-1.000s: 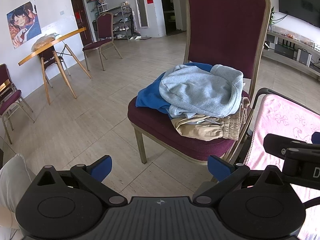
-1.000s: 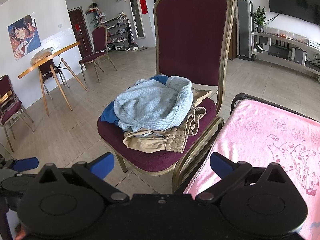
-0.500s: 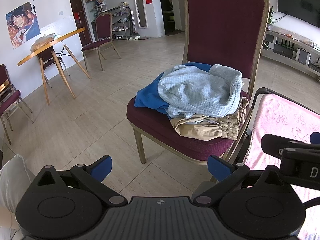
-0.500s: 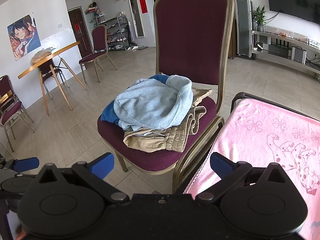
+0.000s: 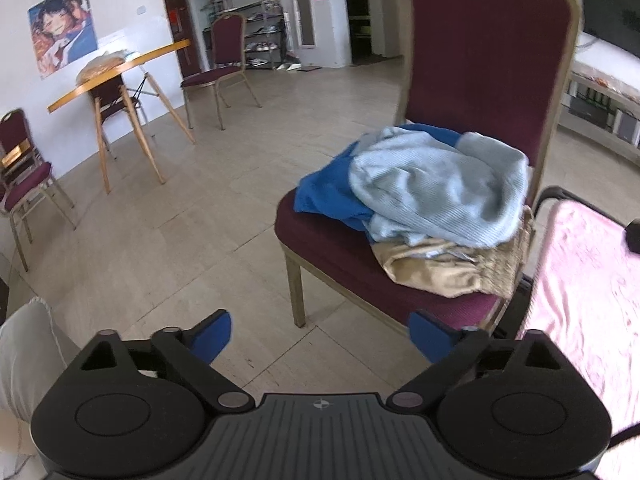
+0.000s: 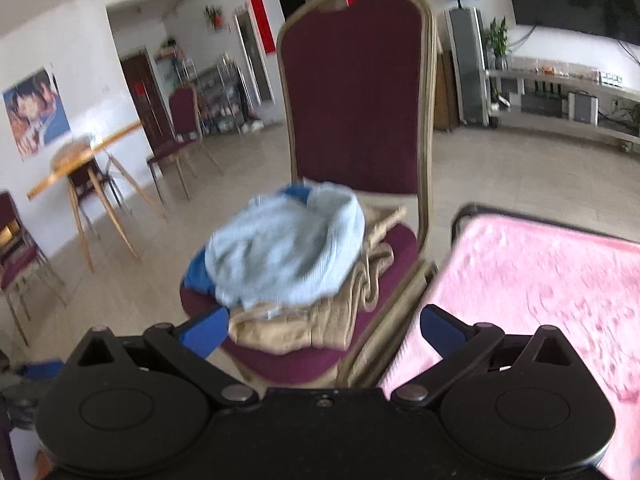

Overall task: Fold clothes
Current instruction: 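Reach the right tool to the grey-blue sweater and close on it, then lift the sweater with the right tool and lay it on the pink bed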

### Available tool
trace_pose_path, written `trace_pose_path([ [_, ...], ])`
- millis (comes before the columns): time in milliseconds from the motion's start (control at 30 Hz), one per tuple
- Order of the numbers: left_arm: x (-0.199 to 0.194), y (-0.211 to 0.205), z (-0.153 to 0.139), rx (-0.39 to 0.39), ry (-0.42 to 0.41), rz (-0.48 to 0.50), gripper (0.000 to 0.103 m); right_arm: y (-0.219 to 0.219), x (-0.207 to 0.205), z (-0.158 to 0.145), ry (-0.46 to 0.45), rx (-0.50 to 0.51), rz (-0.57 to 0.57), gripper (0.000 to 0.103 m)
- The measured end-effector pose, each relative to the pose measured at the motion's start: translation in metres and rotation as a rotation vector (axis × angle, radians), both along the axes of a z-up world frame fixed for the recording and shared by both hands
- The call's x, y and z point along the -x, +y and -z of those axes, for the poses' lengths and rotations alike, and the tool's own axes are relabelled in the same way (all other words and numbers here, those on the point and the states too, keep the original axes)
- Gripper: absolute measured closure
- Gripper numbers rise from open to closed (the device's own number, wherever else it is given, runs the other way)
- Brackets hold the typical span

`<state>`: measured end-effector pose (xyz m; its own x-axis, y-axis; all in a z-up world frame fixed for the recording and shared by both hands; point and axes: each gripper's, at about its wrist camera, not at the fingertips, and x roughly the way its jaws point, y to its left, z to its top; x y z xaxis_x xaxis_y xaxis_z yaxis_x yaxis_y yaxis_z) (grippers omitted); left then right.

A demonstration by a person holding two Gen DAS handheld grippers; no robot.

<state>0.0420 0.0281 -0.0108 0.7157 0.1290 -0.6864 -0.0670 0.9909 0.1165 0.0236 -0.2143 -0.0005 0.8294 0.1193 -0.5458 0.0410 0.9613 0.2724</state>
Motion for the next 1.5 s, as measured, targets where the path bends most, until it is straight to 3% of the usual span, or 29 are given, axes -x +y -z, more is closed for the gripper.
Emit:
trace_pose_path([
  [200, -0.036, 0.013, 0.012, 0.067, 0.03, -0.017, 0.022, -0.031, -0.065, 0.007, 0.056, -0.115, 0.037, 0.001],
  [367, -0.057, 0.016, 0.02, 0.072, -0.018, -0.051, 0.026, -0.042, -0.129, 0.035, 0.163, -0.209, 0.05, 0.006],
  [467, -0.074, 0.02, 0.025, 0.099, -0.001, -0.065, 0.027, -0.04, -0.161, 0.056, 0.205, -0.217, 0.056, 0.018],
  [533, -0.084, 0.024, 0.029, 0.138, 0.022, -0.058, 0.03, -0.037, -0.179, 0.066, 0.217, -0.214, 0.063, 0.036],
  [567, -0.088, 0.025, 0.031, 0.142, 0.028, -0.052, 0.035, -0.035, -0.188, 0.072, 0.219, -0.219, 0.068, 0.037],
  [767, -0.099, 0.022, 0.04, 0.111, 0.028, -0.062, 0.036, -0.021, -0.233, 0.109, 0.269, -0.215, 0.067, 0.036],
  [800, -0.1, 0.023, 0.04, 0.12, 0.031, -0.063, 0.036, -0.021, -0.236, 0.113, 0.286, -0.224, 0.087, 0.055],
  [833, -0.1, 0.025, 0.04, 0.127, 0.033, -0.066, 0.035, -0.022, -0.237, 0.113, 0.292, -0.255, 0.109, 0.083],
  [867, -0.099, 0.026, 0.039, 0.125, 0.033, -0.07, 0.035, -0.024, -0.237, 0.111, 0.297, -0.283, 0.127, 0.084],
  [967, -0.09, 0.029, 0.028, 0.107, 0.013, -0.088, 0.035, -0.018, -0.226, 0.069, 0.2, -0.358, 0.099, 0.091],
  [1100, -0.062, 0.034, -0.003, 0.083, -0.061, -0.112, 0.035, -0.017, -0.188, -0.035, -0.129, -0.565, 0.062, 0.092],
  [1200, -0.031, 0.036, -0.028, 0.072, -0.143, -0.104, 0.035, -0.025, -0.135, -0.127, -0.365, -0.581, 0.068, 0.093],
  [1267, -0.009, 0.034, -0.043, 0.09, -0.193, -0.079, 0.034, -0.041, -0.091, -0.172, -0.484, -0.634, 0.087, 0.093],
  [1400, 0.026, 0.018, -0.065, 0.147, -0.255, 0.007, 0.034, -0.071, 0.028, -0.249, -0.744, -0.571, 0.171, 0.093],
  [1500, 0.049, -0.01, -0.075, 0.177, -0.276, 0.111, 0.031, -0.085, 0.1, -0.282, -0.801, -0.458, 0.209, 0.093],
])
